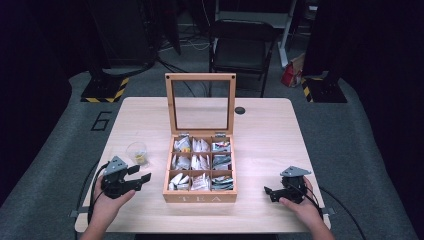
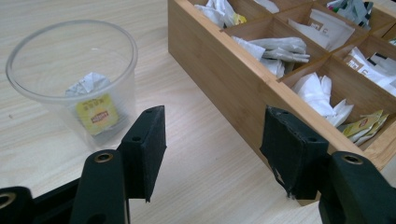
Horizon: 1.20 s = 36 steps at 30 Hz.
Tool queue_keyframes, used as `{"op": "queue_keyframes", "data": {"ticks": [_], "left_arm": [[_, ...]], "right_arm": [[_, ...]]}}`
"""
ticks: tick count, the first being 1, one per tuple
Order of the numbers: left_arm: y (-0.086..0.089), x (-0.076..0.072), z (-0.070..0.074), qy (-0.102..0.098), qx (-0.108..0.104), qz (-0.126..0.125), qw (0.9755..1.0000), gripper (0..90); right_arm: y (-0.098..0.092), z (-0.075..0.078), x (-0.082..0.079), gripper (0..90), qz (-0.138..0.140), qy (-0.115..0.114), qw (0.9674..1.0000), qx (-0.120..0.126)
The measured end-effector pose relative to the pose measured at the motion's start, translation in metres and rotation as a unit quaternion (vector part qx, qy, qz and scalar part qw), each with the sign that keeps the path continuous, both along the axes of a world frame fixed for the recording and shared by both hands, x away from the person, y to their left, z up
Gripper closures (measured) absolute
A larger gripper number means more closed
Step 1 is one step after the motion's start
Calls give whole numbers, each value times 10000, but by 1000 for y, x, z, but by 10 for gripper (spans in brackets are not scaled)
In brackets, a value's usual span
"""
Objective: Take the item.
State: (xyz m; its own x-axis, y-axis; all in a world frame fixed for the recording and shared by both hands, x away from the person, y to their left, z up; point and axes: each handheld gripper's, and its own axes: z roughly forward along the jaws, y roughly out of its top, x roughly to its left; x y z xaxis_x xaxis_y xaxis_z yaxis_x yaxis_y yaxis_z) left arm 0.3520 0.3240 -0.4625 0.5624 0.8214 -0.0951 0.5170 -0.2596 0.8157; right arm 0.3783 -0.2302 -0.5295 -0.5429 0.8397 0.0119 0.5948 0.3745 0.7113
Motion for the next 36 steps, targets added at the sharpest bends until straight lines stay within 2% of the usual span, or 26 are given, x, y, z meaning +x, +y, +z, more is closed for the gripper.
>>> {"op": "queue_keyframes", "data": {"ticks": [8,9,12,21,33,36], "left_arm": [[0,0,-13,131,9,24,9999,401],[-1,-1,-15,29,46,56,10000,409],[-1,-2,-16,-18,36,25,10000,410],[0,1,-31,263,187,-46,9995,410],[2,5,-37,354,284,-4,9990,409],[1,6,-39,364,253,36,9990,409]], "right_arm": [[-1,0,0,0,41,2,10000,-46],[0,0,0,0,16,5,10000,-11],[0,0,0,0,20,5,10000,-10],[0,0,0,0,19,1,10000,-7],[0,0,0,0,18,4,10000,-8],[0,0,0,0,21,5,10000,-8]]}}
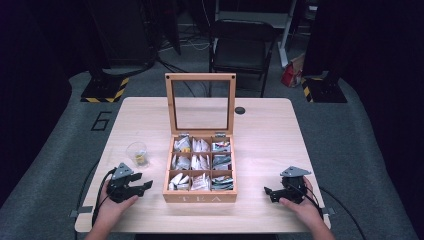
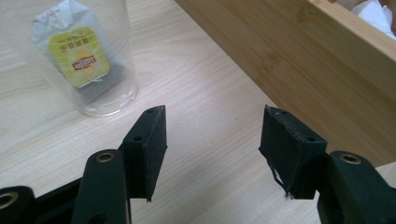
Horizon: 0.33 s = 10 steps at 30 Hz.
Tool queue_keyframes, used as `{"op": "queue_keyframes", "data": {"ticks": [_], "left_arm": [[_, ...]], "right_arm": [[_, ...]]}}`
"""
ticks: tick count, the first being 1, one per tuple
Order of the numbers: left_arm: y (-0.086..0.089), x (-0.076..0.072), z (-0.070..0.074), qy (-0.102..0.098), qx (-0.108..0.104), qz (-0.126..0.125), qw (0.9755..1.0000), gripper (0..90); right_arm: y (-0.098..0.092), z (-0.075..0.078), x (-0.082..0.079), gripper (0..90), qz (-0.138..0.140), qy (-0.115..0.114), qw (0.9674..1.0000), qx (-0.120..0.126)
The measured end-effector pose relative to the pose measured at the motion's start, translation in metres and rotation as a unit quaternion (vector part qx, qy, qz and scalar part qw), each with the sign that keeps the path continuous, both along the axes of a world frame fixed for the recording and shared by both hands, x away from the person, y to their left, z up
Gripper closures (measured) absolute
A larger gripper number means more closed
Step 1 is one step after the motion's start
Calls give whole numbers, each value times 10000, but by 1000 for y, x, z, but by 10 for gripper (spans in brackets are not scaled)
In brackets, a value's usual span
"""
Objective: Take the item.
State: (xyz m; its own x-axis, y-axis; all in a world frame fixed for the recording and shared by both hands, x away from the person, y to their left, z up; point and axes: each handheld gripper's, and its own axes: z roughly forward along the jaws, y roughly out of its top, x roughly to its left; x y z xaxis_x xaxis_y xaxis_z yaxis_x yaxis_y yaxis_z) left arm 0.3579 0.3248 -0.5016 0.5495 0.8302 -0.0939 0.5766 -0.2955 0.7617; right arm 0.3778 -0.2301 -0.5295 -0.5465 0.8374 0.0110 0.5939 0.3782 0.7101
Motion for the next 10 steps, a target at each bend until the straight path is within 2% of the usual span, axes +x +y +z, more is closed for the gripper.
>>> {"op": "queue_keyframes", "data": {"ticks": [3,10], "left_arm": [[1,1,0,67,31,-16,10000,409],[5,1,2,38,-45,35,10000,409]], "right_arm": [[0,0,0,0,0,-1,10000,0],[0,0,0,0,-1,-7,10000,-1]]}}
